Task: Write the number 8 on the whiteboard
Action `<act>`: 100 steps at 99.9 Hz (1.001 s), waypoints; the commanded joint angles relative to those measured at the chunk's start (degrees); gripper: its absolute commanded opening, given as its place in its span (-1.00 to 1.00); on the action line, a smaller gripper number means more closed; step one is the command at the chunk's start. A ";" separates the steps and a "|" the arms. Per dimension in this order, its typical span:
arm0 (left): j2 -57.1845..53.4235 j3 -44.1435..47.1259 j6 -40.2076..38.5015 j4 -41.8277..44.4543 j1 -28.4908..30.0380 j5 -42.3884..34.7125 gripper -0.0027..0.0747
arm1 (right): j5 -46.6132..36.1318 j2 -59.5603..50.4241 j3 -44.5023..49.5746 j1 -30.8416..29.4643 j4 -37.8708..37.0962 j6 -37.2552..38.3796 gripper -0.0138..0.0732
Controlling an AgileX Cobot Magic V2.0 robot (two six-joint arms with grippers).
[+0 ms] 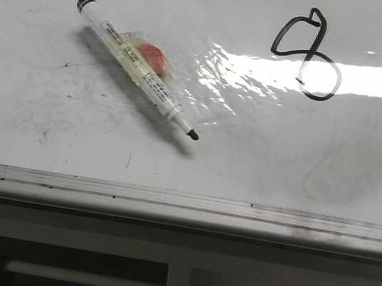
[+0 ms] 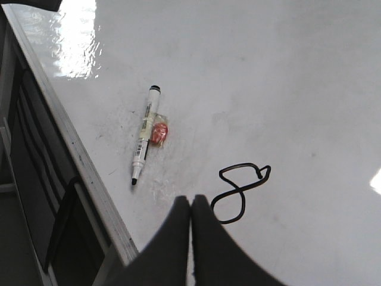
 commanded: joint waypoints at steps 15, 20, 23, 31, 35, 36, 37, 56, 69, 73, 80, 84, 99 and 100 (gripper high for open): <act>0.26 -1.45 0.15 -1.39 -0.12 1.77 -0.98 | -4.02 0.53 -1.02 -0.34 -0.27 0.28 -0.78; 0.26 -1.45 0.15 -1.39 -0.12 1.77 -0.98 | -4.02 0.53 -1.02 -0.34 -0.27 0.28 -0.78; 0.26 -1.32 0.15 -1.63 -0.12 1.77 -0.98 | -4.02 0.53 -1.02 -0.34 -0.27 0.28 -0.78; 0.26 -0.96 0.15 -1.84 -0.12 2.11 -0.98 | -4.02 0.53 -1.02 -0.34 -0.27 0.28 -0.78; 0.10 -0.87 0.15 -1.31 -0.12 2.01 -0.98 | -4.02 0.53 -1.02 -0.34 -0.27 0.28 -0.78; -0.11 -0.87 0.27 -0.90 0.04 1.81 -0.98 | -4.02 0.53 -1.02 -0.34 -0.27 0.28 -0.78; -0.13 -0.87 0.28 -0.35 0.04 1.24 -0.98 | -4.02 0.53 -1.02 -0.34 -0.27 0.28 -0.78; -3.10 1.90 -11.14 44.79 8.02 6.53 -0.98 | -3.88 0.53 -1.02 -0.34 -0.27 0.28 -0.78; -6.51 5.38 -42.44 75.17 18.28 10.37 -0.98 | -3.88 0.53 -1.02 -0.34 -0.27 0.28 -0.78; -8.08 6.41 -51.91 82.96 21.21 10.89 -0.98 | -3.88 0.53 -1.02 -0.34 -0.27 0.28 -0.78; -10.89 8.46 -61.76 91.41 25.12 10.99 -0.98 | -3.88 0.53 -1.02 -0.34 -0.27 0.28 -0.78; -12.43 9.88 -64.43 93.89 26.60 10.24 -0.98 | -3.88 0.53 -1.02 -0.34 -0.27 0.28 -0.78; -18.91 15.28 -65.82 96.33 29.87 7.62 -0.98 | -3.88 0.53 -1.02 -0.34 -0.27 0.28 -0.78; -19.15 15.72 -66.12 96.44 29.97 7.62 -0.98 | -3.88 0.53 -1.02 -0.34 -0.27 0.28 -0.78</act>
